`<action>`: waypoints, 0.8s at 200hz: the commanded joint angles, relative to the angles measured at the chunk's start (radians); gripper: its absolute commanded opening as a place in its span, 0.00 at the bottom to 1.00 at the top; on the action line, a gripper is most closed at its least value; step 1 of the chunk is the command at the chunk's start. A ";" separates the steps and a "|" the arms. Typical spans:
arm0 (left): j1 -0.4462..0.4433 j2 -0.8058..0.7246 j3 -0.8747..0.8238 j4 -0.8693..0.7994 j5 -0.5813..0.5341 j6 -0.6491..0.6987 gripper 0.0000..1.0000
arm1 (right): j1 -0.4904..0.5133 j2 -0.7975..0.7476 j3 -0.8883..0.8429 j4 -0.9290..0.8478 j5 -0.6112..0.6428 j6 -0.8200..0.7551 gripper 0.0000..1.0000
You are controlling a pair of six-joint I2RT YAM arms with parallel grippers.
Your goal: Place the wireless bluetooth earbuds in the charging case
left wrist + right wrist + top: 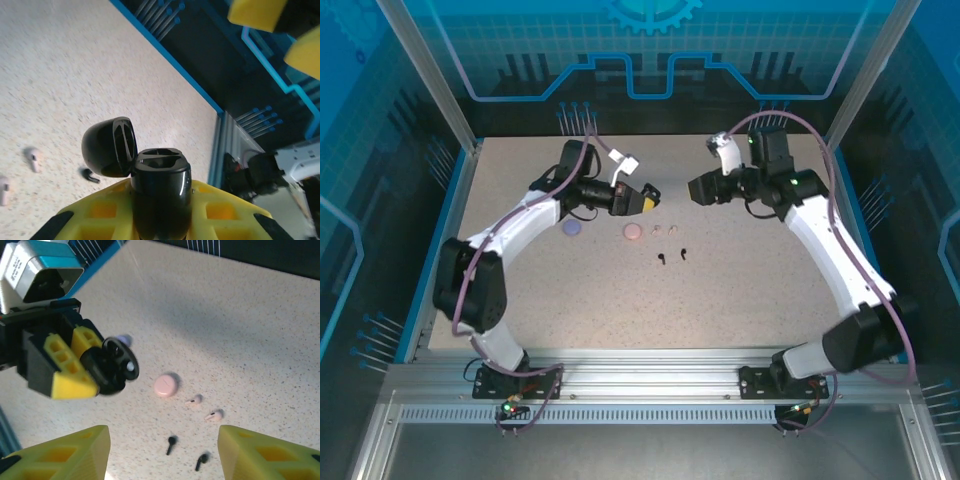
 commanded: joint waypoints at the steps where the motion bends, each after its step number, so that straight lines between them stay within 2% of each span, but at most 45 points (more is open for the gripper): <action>1: 0.003 -0.120 -0.106 0.254 -0.118 -0.107 0.00 | 0.007 -0.063 -0.094 0.036 0.014 0.155 0.61; 31: 0.001 -0.249 -0.292 0.495 -0.248 -0.184 0.00 | 0.053 -0.112 -0.229 0.048 0.114 0.264 0.61; 50: -0.015 -0.325 -0.385 0.599 -0.343 -0.180 0.00 | 0.099 -0.106 -0.285 0.036 0.205 0.321 0.61; 75: -0.064 -0.417 -0.434 0.601 -0.467 -0.105 0.00 | 0.168 -0.062 -0.321 0.017 0.318 0.384 0.60; 106: -0.116 -0.491 -0.473 0.638 -0.586 -0.037 0.00 | 0.237 0.058 -0.303 0.005 0.391 0.403 0.59; 160: -0.143 -0.591 -0.500 0.695 -0.656 -0.012 0.00 | 0.340 0.337 -0.143 -0.064 0.495 0.393 0.53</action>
